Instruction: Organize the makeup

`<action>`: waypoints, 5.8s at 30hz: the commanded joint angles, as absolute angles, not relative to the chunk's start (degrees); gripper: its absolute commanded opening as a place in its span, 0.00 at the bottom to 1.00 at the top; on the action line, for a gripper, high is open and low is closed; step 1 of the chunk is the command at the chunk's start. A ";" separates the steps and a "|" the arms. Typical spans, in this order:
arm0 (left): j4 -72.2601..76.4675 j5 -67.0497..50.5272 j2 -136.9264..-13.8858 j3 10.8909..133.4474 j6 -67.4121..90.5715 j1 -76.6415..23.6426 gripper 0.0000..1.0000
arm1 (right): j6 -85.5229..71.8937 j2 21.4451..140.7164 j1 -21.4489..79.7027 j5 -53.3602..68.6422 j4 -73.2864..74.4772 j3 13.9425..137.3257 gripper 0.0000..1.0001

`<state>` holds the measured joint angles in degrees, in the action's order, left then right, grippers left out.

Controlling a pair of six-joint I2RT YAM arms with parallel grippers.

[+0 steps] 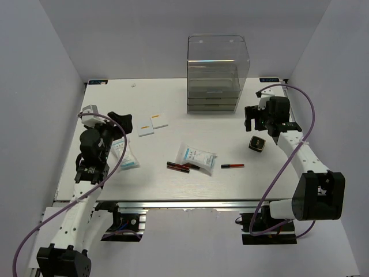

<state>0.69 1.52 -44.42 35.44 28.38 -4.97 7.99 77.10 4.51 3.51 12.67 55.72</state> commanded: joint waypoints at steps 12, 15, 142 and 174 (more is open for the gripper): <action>12.03 -9.48 -49.30 32.17 41.12 -5.01 0.76 | 23.80 73.30 5.36 24.07 12.56 59.32 0.89; 15.64 -14.40 -56.14 33.65 46.04 -5.53 0.19 | 31.89 74.00 6.24 28.64 16.34 61.78 0.89; 48.43 12.13 -114.17 85.87 69.96 -41.84 0.00 | -40.69 102.13 -5.27 50.18 -19.41 84.03 0.65; -11.90 12.57 -85.69 67.93 65.46 -41.66 0.64 | -48.08 100.02 -5.36 55.99 -31.82 82.71 0.31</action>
<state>11.86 11.84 -85.86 67.09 63.31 -41.76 -47.51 102.50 -5.87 55.44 -28.47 80.27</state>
